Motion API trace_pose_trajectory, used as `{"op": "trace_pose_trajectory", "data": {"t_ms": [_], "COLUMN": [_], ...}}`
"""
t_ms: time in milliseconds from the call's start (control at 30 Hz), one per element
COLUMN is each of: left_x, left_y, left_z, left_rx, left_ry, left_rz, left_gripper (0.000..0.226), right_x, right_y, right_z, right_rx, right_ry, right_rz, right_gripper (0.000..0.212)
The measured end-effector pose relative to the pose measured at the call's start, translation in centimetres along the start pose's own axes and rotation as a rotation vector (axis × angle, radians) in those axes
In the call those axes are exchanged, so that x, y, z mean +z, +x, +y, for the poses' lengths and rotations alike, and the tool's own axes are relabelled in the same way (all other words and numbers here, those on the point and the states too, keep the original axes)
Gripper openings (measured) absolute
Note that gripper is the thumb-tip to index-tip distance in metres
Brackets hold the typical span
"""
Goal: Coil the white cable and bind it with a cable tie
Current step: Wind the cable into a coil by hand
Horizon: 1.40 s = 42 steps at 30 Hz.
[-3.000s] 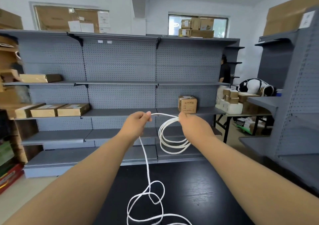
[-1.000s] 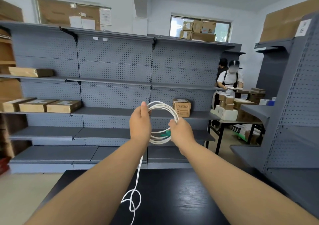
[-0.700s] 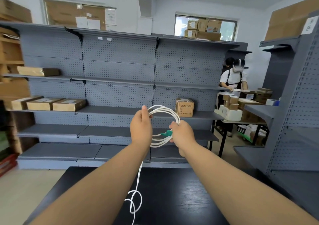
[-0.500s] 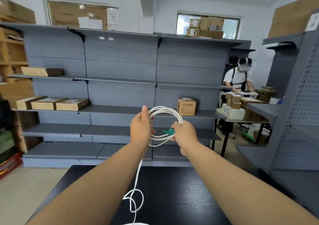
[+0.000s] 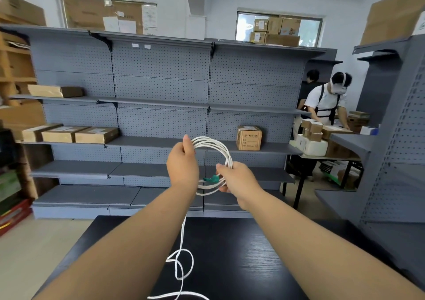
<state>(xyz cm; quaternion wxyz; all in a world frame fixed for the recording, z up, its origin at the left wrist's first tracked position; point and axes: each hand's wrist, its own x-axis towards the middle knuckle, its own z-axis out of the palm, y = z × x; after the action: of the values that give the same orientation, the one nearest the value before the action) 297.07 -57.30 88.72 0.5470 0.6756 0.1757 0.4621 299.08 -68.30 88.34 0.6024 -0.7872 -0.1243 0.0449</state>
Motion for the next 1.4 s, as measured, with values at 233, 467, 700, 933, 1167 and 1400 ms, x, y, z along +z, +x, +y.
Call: {"op": "trace_pose_trajectory", "data": {"t_ms": [233,467,700,933,1167,1400], "left_x": [-0.6,-0.5,-1.0,-0.8,-0.1,-0.7], "left_y": [0.7,0.9,1.4,0.3,-1.0,-0.2], "left_z": [0.2,0.2,-1.2,-2.8,-3.3,-2.4], "left_rx": [0.212,0.387,0.222,-0.191,-0.121,0.182], "left_ry": [0.314,0.578,0.340,-0.122,-0.033,0.272], "left_rz": [-0.266,-0.416,-0.461,-0.424,-0.286,-0.234], "left_gripper": [0.047,0.043,0.056,0.053,0.033,0.035], "right_x": [-1.1,-0.5,-0.5,-1.0,-0.5,-0.6], "right_y": [0.4,1.2,1.5,2.1,2.5,2.0], "right_z": [-1.3,-1.6,-1.1,-0.6,-0.3,-0.3], "right_rx": [-0.396,-0.560,-0.439,-0.247,-0.116,-0.206], "right_ry": [-0.674,-1.023,-0.953,-0.780,-0.594,-0.689], "right_rz": [0.088,0.020,0.103,0.160,0.138,0.078], "right_gripper": [0.026,0.024,0.020,0.024,0.020,0.016]}}
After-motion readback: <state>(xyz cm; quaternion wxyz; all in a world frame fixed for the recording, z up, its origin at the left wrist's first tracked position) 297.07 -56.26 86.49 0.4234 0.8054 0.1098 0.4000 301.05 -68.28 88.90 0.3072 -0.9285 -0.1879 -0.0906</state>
